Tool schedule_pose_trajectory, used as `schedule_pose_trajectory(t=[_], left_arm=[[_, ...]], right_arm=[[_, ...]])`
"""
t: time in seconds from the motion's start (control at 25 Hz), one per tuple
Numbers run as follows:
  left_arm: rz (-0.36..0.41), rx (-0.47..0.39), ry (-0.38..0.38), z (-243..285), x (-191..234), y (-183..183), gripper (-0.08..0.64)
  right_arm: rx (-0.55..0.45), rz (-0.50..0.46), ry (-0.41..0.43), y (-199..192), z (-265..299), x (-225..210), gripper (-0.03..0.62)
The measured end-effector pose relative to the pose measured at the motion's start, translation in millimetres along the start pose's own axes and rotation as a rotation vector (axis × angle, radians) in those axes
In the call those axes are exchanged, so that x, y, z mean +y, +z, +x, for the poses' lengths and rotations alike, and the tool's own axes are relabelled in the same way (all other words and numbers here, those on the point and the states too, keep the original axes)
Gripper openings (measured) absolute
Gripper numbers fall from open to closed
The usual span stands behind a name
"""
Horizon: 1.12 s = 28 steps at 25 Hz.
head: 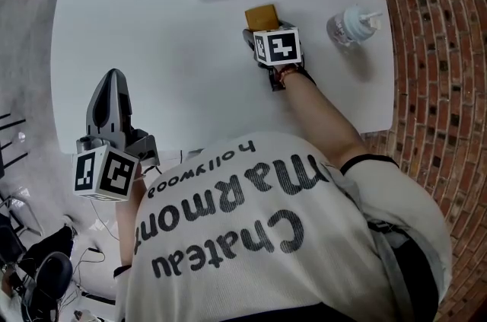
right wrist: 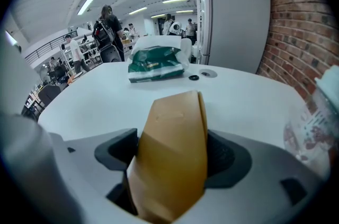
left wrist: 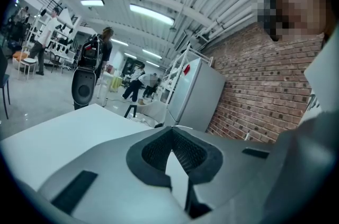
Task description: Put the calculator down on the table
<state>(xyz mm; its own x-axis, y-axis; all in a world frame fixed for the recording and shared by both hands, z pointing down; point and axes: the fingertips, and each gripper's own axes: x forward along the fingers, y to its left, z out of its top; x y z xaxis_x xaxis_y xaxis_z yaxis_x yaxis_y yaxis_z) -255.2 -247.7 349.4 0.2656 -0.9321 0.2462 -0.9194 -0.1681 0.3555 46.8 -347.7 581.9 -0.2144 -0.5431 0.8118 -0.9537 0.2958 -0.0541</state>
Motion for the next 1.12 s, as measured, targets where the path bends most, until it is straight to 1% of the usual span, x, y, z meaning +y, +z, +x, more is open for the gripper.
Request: schedule_pose_trajectory(t=[0.96,1.12], left_arm=[[-0.015,-0.006,-0.004,3.3,4.9,1.1,0.000],[-0.016,-0.005,-0.005,3.5,5.8,0.4,0.000]], right_arm=[[0.009,-0.003,-0.006,-0.4,2.2,0.1,0.400],[0.021,-0.002,-0.024,-0.5,2.1,-1.8,0.411]])
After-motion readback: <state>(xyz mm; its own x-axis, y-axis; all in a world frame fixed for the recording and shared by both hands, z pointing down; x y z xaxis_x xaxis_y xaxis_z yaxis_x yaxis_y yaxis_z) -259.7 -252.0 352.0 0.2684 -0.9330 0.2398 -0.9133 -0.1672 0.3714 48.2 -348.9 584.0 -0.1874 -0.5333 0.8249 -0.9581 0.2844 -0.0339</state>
